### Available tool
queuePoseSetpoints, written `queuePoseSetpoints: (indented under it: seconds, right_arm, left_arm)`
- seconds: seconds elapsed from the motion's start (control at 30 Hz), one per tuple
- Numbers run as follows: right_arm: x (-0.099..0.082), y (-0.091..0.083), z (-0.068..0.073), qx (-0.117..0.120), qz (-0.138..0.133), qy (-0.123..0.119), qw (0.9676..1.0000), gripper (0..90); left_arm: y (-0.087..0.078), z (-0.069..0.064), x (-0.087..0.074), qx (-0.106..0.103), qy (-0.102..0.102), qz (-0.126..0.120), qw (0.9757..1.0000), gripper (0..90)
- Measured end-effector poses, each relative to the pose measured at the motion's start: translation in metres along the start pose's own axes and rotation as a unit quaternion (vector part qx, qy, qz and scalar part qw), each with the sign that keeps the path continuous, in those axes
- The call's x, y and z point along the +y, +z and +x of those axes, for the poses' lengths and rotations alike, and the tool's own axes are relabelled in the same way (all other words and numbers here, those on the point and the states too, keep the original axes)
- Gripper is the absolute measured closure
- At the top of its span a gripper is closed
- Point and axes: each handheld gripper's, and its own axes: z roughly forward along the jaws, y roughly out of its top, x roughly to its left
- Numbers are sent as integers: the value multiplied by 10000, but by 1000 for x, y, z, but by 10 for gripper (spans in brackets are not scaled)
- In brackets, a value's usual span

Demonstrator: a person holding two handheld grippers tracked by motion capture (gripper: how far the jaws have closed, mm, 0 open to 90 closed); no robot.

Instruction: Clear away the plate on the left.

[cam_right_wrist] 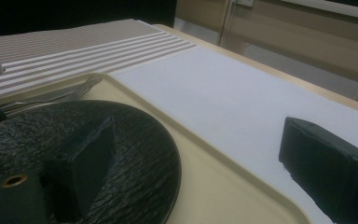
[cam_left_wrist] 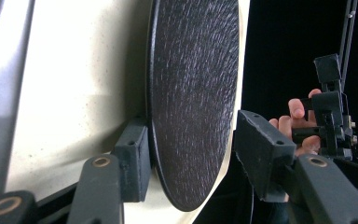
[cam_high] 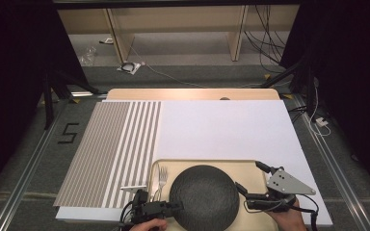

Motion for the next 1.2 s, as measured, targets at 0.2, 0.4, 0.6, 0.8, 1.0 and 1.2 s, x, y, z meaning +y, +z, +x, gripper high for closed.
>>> queuePoseSetpoints:
  seconds: [0.2, 0.4, 0.6, 0.8, 1.0, 1.2]
  right_arm:
    - [0, 0, 0, 7, -3, 2, 10000, 120]
    - [0, 0, 0, 8, -5, 8, 10000, 120]
    - [0, 0, 1, 28, -5, 11, 10000, 120]
    - [0, 0, 1, 38, -12, 12, 10000, 120]
    - [0, 0, 1, 46, -4, 13, 10000, 120]
    - [0, 0, 1, 71, 5, 28, 10000, 120]
  left_arm:
    - [-9, -4, 7, 166, 362, -262, 9989, 456]
    - [-17, -4, 12, 283, 523, -463, 9972, 427]
    - [-23, -10, 14, 403, 856, -589, 9938, 379]
    - [-28, -18, 15, 517, 1313, -731, 9873, 356]
    - [-34, -29, 18, 577, 1963, -800, 9756, 355]
    - [-41, -41, 20, 597, 2646, -898, 9583, 352]
